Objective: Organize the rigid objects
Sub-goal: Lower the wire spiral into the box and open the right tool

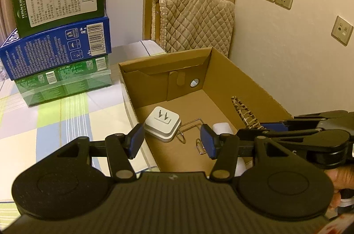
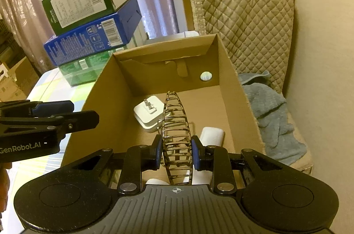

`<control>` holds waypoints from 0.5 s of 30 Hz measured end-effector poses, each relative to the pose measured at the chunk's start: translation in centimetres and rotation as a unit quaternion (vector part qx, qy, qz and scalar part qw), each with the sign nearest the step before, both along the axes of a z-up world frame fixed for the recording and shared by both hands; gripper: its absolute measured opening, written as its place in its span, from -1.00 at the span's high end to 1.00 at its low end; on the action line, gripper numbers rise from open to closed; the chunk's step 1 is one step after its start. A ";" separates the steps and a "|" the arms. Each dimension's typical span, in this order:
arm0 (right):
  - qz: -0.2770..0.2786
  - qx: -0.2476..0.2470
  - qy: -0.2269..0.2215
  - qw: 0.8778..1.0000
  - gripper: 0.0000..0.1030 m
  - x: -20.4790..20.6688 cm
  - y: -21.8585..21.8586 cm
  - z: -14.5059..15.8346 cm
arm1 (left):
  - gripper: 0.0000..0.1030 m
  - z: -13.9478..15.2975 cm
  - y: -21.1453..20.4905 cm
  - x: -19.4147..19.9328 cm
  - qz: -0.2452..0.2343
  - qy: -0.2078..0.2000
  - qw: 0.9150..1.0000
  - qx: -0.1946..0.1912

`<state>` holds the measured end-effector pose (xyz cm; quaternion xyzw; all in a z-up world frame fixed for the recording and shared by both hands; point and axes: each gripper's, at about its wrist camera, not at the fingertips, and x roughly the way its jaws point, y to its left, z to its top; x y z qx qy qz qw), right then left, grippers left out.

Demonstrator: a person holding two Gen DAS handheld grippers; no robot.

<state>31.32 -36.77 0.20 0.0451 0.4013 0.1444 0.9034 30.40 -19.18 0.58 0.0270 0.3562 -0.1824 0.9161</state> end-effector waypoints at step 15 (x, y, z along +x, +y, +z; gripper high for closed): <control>-0.031 0.056 -0.051 0.997 0.23 -2.1 -1.5 3.5 | -0.19 0.9 1.2 -2.2 0.007 -0.004 1.000 -0.011</control>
